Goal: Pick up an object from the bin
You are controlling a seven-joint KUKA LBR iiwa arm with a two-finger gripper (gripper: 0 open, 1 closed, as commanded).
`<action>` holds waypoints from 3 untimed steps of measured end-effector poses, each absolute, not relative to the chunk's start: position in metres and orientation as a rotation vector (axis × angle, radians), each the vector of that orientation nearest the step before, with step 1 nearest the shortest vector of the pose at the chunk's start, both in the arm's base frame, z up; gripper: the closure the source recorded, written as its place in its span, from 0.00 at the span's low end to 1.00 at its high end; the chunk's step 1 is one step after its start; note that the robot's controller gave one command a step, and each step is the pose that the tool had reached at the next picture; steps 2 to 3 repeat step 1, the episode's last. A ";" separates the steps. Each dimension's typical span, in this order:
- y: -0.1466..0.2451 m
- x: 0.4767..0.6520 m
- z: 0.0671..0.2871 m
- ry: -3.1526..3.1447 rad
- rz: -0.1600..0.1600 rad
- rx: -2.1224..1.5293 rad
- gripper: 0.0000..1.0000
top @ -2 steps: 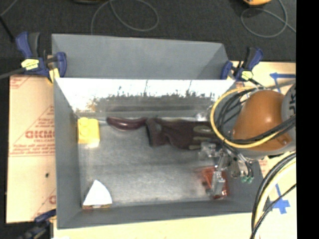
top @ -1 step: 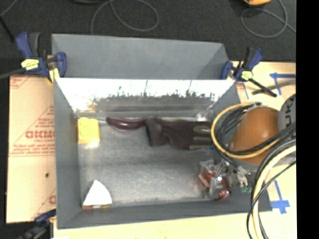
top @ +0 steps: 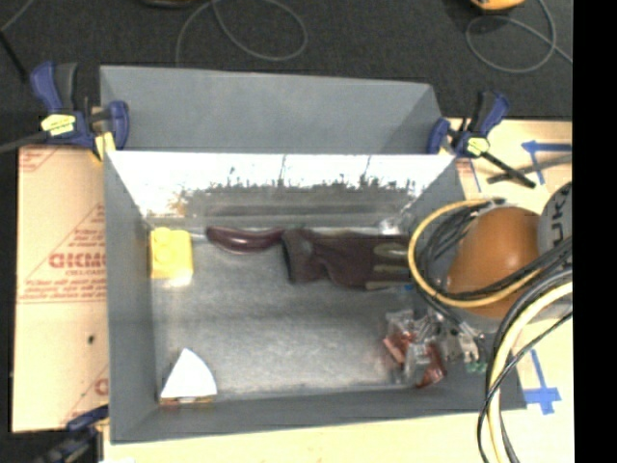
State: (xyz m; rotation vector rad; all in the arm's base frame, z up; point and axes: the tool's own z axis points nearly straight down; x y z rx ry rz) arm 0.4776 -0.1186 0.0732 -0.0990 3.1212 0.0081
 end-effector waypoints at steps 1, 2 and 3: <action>-0.117 0.489 0.223 3.115 0.005 -0.076 1.00; -0.117 0.489 0.223 3.115 0.005 -0.076 1.00; -0.117 0.489 0.223 3.115 0.005 -0.076 1.00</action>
Offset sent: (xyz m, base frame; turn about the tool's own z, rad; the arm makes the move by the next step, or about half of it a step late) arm 0.0000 0.0000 0.0000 0.0000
